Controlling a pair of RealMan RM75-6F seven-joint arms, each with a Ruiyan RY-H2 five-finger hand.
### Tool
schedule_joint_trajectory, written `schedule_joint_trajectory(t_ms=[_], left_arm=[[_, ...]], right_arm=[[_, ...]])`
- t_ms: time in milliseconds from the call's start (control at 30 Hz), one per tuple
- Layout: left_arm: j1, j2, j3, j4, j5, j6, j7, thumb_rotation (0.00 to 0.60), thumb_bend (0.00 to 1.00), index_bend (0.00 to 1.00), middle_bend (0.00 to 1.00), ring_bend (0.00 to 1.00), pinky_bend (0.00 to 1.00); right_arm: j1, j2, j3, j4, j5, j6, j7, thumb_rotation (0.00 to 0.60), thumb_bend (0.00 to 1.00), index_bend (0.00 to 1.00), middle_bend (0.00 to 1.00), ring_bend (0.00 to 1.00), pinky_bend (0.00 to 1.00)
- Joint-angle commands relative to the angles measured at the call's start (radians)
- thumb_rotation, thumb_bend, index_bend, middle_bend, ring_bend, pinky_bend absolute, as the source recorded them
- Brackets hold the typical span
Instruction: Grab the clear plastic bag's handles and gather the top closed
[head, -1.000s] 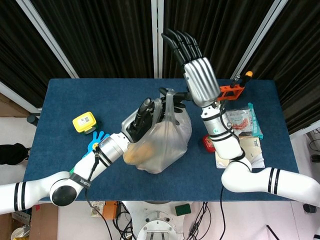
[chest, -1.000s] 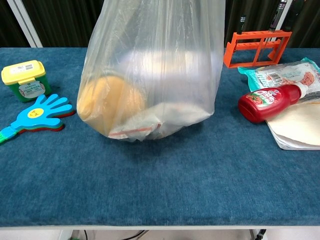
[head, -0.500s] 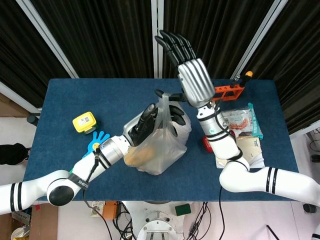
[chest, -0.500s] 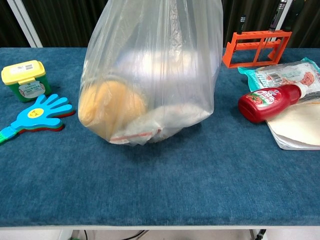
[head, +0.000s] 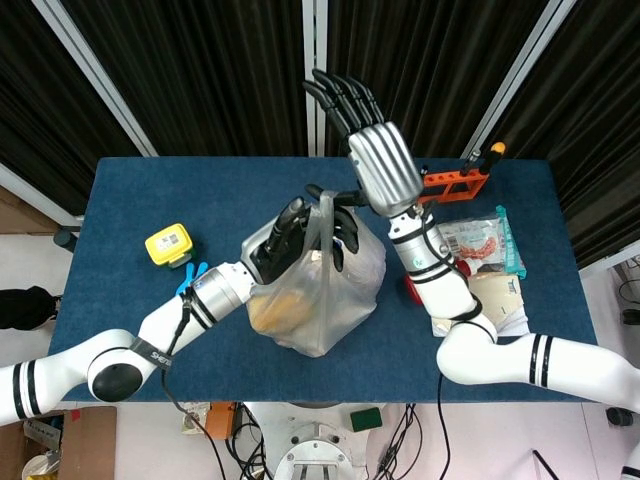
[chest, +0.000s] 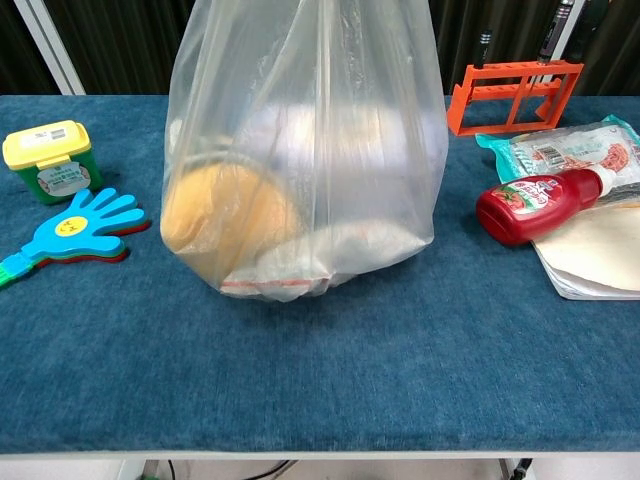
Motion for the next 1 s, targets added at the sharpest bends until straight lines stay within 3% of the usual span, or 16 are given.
schedule_joint_trajectory(t_ms=[33, 333, 567, 1000], left_arm=[[0.005, -0.002, -0.008, 0.001, 0.006, 0.001, -0.010, 0.117, 0.01, 0.42, 0.48, 0.42, 0.55], [0.041, 0.013, -0.046, -0.017, 0.045, 0.014, -0.045, 0.116, 0.01, 0.49, 0.57, 0.49, 0.63], [0.058, 0.037, -0.065, -0.012, 0.036, 0.034, -0.057, 0.117, 0.00, 0.50, 0.58, 0.49, 0.64], [0.060, 0.091, -0.105, 0.035, -0.070, 0.090, -0.050, 0.108, 0.00, 0.49, 0.57, 0.49, 0.64]], right_arm=[[-0.002, 0.003, -0.001, 0.002, 0.003, -0.003, 0.002, 0.600, 0.09, 0.00, 0.00, 0.00, 0.00], [-0.016, 0.022, -0.012, 0.017, 0.031, -0.033, 0.017, 0.600, 0.09, 0.00, 0.00, 0.00, 0.00], [-0.049, 0.082, -0.032, 0.006, 0.011, -0.075, 0.051, 0.600, 0.02, 0.00, 0.00, 0.00, 0.00], [-0.204, 0.278, -0.043, -0.095, -0.128, -0.125, 0.347, 0.600, 0.00, 0.00, 0.00, 0.00, 0.00]])
